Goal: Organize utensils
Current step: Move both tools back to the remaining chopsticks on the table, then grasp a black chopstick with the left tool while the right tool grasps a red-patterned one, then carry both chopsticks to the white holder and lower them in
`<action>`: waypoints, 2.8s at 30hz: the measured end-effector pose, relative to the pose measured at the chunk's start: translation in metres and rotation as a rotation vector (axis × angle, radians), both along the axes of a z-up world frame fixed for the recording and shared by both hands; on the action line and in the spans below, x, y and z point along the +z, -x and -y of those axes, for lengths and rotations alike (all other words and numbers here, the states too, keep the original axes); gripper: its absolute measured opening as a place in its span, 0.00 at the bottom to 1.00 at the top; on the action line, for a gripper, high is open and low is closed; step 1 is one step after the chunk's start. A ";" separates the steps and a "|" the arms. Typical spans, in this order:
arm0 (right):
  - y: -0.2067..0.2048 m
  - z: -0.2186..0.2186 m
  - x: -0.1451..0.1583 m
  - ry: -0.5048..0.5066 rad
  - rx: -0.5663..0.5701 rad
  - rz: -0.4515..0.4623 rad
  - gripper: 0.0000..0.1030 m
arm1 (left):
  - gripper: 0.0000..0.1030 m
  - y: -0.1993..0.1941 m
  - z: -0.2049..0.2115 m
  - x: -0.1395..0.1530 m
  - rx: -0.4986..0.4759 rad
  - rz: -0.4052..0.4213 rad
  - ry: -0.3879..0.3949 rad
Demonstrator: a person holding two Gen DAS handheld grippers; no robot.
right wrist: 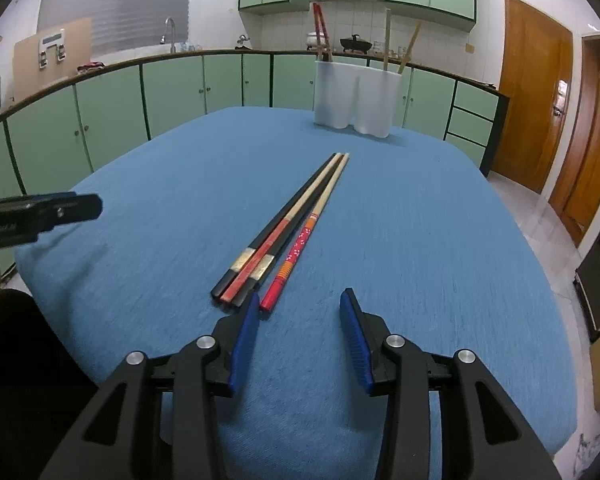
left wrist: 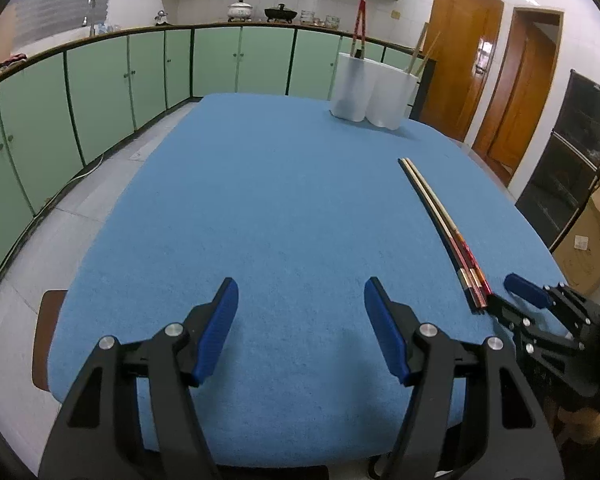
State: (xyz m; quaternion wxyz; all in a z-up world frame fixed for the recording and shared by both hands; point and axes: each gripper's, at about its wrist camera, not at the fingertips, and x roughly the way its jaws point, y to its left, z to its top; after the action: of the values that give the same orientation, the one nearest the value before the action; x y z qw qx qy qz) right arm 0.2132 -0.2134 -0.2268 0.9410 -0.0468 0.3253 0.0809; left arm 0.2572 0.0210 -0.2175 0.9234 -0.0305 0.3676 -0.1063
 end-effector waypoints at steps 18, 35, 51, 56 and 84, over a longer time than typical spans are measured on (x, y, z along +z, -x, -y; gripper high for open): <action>-0.006 0.071 -0.001 -0.085 -0.139 -0.032 0.06 | 0.63 0.017 0.105 -0.024 -0.210 -0.002 -0.102; -0.001 0.069 0.000 -0.100 -0.102 0.000 0.11 | 0.65 0.025 0.115 -0.023 -0.223 0.011 -0.133; -0.010 0.057 -0.005 -0.026 -0.161 0.007 0.07 | 0.19 0.011 0.102 -0.024 -0.056 0.077 -0.123; -0.005 0.056 -0.005 0.014 -0.254 0.020 0.07 | 0.09 0.011 0.093 -0.023 0.047 0.096 -0.143; 0.009 0.050 -0.006 0.017 -0.188 0.030 0.10 | 0.08 0.012 0.088 -0.024 -0.148 0.041 -0.019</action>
State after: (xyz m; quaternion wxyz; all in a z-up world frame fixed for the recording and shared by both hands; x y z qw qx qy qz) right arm 0.2043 -0.2638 -0.2333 0.9488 -0.0251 0.3146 -0.0113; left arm 0.2448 -0.0673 -0.2415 0.9207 0.0078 0.3507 -0.1712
